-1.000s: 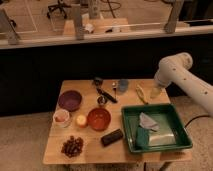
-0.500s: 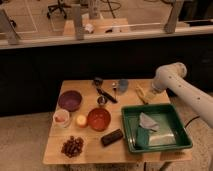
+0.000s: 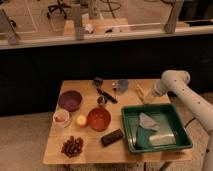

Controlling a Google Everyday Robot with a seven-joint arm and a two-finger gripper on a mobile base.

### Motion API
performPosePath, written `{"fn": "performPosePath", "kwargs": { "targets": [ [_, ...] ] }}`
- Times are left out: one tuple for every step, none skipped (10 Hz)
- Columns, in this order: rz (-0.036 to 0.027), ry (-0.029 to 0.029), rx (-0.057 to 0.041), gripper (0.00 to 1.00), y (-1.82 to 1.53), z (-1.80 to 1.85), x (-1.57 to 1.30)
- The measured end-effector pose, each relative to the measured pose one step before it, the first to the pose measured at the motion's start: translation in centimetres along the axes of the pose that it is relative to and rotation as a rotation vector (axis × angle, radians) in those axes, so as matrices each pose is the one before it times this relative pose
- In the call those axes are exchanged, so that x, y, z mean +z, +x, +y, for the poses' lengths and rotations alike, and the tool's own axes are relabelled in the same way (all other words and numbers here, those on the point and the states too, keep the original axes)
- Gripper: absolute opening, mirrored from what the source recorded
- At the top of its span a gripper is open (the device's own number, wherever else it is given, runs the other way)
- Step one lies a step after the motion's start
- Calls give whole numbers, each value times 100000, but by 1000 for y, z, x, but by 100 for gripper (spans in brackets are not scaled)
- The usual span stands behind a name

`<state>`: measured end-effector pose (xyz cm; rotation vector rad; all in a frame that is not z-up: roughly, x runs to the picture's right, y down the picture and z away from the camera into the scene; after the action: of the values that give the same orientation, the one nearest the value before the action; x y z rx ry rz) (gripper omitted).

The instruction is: Place banana in tray

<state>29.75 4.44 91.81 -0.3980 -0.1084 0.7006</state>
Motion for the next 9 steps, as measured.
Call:
{"fn": "performPosePath", "kwargs": {
  "targets": [
    [-1352,-1254,1608,80,-45,32,677],
    [-1310,-839,1328,80,-203,-43,572],
    [-1678,-312,803,80,-554,-150,396],
    [-869,-225,289,80,-384,-38,326],
    [-999,-419,543,80,-486,-41,547],
    [-423,-471,366,80,-241,82,544],
    [-246,-134,539,80,-116,-5,400],
    [-241,-44,700,80,-19,-6,637],
    [-146,112,231,80,-16,-21,320]
  ]
}}
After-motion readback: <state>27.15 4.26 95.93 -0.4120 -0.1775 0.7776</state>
